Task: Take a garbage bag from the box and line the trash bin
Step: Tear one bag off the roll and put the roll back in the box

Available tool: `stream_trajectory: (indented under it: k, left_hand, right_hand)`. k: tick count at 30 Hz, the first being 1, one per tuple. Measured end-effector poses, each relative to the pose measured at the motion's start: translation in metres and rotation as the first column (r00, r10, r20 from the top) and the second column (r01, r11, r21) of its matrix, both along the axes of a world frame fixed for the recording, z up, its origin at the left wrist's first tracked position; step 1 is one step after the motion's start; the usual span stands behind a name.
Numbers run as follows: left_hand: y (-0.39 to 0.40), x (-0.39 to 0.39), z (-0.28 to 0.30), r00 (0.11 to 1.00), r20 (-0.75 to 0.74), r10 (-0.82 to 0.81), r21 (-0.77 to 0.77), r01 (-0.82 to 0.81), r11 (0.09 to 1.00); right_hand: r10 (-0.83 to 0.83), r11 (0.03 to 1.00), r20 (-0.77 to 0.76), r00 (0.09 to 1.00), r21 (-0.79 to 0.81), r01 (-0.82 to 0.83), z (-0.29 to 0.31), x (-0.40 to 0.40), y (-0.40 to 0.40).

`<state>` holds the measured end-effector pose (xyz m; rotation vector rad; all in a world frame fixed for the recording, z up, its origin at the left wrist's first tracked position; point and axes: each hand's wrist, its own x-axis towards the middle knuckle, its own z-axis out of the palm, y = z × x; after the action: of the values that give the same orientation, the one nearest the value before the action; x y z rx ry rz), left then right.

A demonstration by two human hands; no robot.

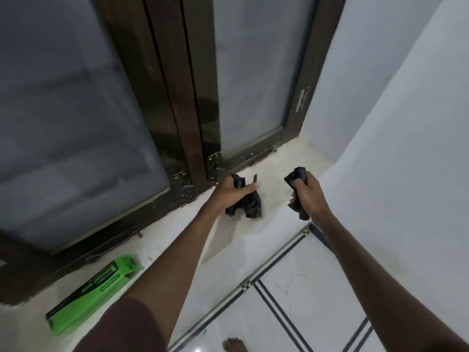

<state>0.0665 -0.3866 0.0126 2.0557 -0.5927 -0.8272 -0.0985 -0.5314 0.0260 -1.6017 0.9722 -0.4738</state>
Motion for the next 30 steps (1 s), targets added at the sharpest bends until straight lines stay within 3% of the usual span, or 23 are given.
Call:
stream_trajectory:
  k: [2, 3, 6, 9, 11, 12, 14, 16, 18, 21, 26, 30]
  left_hand:
    - [-0.012, -0.002, -0.001, 0.972, 0.207, -0.108, 0.153, 0.077, 0.985]
    - [-0.013, -0.003, -0.005, 0.909, 0.377, -0.177, 0.234, 0.091, 0.968]
    - [-0.002, -0.011, -0.009, 0.565, 0.765, -0.308, 0.318, 0.084, 0.944]
    - [0.016, -0.006, -0.024, 0.350, 0.870, -0.346, 0.323, 0.126, 0.938]
    - [0.026, -0.003, -0.039, 0.249, 0.875, -0.415, 0.336, 0.305, 0.891]
    - [0.028, -0.002, -0.043, 0.252, 0.853, -0.457, 0.347, 0.380, 0.857]
    - [0.036, -0.006, -0.044, 0.373, 0.724, -0.580, 0.451, 0.380, 0.808]
    - [0.039, -0.008, -0.047, 0.478, 0.631, -0.611, 0.568, 0.251, 0.783]
    - [0.044, -0.007, -0.048, 0.515, 0.637, -0.574, 0.601, 0.135, 0.788]
    - [0.054, -0.004, -0.045, 0.536, 0.686, -0.493, 0.544, 0.073, 0.836]
    - [0.078, -0.017, -0.033, 0.495, 0.800, -0.339, 0.312, 0.138, 0.940]
    - [0.120, -0.023, -0.028, 0.526, 0.820, -0.226, 0.211, 0.089, 0.973]
  right_hand:
    - [-0.006, 0.999, 0.006, 1.000, 0.047, 0.005, -0.002, -0.002, -0.004]
    - [0.009, 0.998, 0.009, 1.000, 0.069, -0.010, -0.002, -0.001, -0.004]
    - [0.058, 0.995, 0.015, 0.998, 0.086, -0.059, -0.005, 0.003, -0.005]
    - [0.061, 0.996, -0.011, 0.998, 0.064, -0.060, -0.011, 0.005, -0.005]
    - [0.041, 0.996, -0.014, 0.999, 0.074, -0.040, -0.016, 0.007, -0.003]
    - [0.023, 0.997, -0.020, 1.000, 0.080, -0.021, -0.018, 0.007, -0.003]
    - [-0.008, 0.995, -0.021, 1.000, 0.101, 0.010, -0.021, 0.008, 0.001]
    - [-0.014, 0.995, 0.001, 1.000, 0.096, 0.014, -0.019, 0.007, 0.002]
    - [-0.011, 0.998, 0.030, 0.999, 0.068, 0.009, -0.014, 0.007, 0.006]
    - [-0.020, 0.999, 0.072, 0.997, 0.031, 0.018, -0.009, 0.008, 0.012]
    - [0.032, 0.998, 0.136, 0.990, -0.065, -0.023, -0.001, 0.012, 0.029]
    - [0.076, 0.987, 0.142, 0.987, -0.153, -0.054, 0.004, 0.017, 0.048]
